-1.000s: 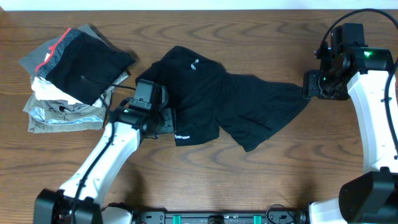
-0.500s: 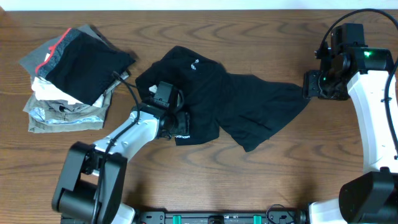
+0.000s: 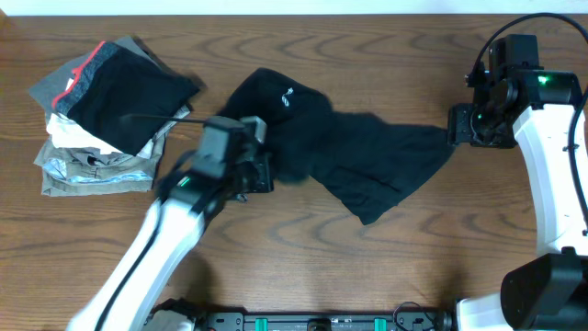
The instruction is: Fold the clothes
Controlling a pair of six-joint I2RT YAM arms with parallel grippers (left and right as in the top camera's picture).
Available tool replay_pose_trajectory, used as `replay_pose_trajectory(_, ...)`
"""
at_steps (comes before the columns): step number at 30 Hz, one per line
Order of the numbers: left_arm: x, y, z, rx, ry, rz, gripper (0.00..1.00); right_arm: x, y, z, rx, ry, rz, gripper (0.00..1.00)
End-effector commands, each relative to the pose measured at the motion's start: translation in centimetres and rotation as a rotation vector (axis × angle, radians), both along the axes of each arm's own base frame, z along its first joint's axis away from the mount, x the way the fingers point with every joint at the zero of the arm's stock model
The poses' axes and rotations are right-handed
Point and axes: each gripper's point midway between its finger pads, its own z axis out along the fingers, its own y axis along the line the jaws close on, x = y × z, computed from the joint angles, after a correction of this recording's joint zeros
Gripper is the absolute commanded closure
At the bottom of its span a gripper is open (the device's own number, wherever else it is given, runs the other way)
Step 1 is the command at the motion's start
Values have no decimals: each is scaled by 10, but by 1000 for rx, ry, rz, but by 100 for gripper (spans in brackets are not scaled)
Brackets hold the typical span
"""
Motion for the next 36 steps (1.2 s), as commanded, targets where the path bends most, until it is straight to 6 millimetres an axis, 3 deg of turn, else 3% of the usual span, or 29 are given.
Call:
replay_pose_trajectory(1, 1, 12, 69, -48, -220, 32, 94, 3, -5, 2, 1, -11, -4, 35)
replay_pose_trajectory(4, -6, 27, 95, -41, -312, 85, 94, 4, -3, 0, 11, -3, 4, 32)
replay_pose_trajectory(7, -11, 31, 101, -37, -332, 98, 94, 4, 12, -6, 83, 10, 79, 32)
replay_pose_trajectory(17, -4, 42, 83, 29, -282, 150, 94, 6, 49, -53, 108, 128, 287, 28)
replay_pose_trajectory(30, -9, 46, 69, 61, -225, 155, 94, 59, 72, -146, 132, 145, 167, 36)
replay_pose_trajectory(36, -8, 46, 63, 70, -204, 154, 94, 68, 84, -178, 133, 152, 171, 37)
